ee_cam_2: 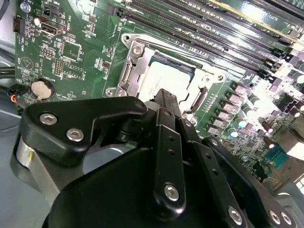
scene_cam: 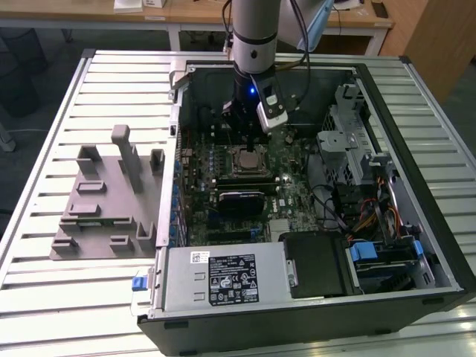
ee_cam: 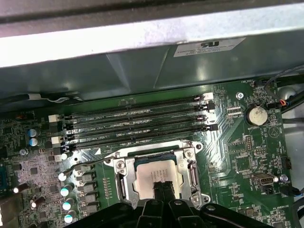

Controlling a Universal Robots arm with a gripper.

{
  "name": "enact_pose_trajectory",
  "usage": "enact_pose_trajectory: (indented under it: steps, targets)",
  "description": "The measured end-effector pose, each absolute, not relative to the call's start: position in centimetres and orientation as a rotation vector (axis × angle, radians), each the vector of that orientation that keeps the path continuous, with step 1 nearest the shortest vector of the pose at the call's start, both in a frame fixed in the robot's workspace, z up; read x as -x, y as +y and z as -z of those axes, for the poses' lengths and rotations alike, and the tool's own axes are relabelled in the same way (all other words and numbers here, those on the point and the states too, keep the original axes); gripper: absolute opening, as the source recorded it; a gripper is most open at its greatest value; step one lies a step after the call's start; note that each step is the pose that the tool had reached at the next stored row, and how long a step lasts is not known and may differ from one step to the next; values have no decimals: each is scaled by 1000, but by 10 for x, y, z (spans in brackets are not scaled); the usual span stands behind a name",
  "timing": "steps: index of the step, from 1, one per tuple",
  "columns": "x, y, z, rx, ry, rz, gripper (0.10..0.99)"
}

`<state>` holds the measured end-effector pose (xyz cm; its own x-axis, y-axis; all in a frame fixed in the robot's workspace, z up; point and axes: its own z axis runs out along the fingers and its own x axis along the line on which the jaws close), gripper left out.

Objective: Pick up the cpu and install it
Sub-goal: 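Install the first cpu locking lever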

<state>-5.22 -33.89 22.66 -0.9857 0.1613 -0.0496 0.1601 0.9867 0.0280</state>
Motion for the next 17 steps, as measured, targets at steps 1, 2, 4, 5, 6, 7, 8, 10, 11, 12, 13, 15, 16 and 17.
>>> enact_pose_trajectory:
  steps: [1, 2, 4, 5, 6, 7, 8, 10, 11, 12, 13, 15, 16, 17]
  targets:
    - [52, -339, -227, -249, 3080, -37, 106]
    - [52, -339, -227, -249, 3080, -37, 106]
    - [52, -339, -227, -249, 3080, -37, 106]
    - [52, -339, -227, -249, 3080, -37, 106]
    - [52, -339, -227, -249, 3080, -37, 106]
    - [52, -339, -227, -249, 3080, -37, 106]
    - [52, -339, -227, -249, 3080, -37, 106]
    - [52, -339, -227, -249, 3080, -37, 106]
    - [52, -339, -227, -249, 3080, -37, 106]
    - [53, -339, -227, -249, 3080, -37, 106]
    - [54, -339, -227, -249, 3080, -37, 106]
    - [57, -339, -227, -249, 3080, -37, 106]
    - [59, -339, -227, -249, 3080, -37, 106]
    - [61, -339, -227, -249, 3080, -37, 106]
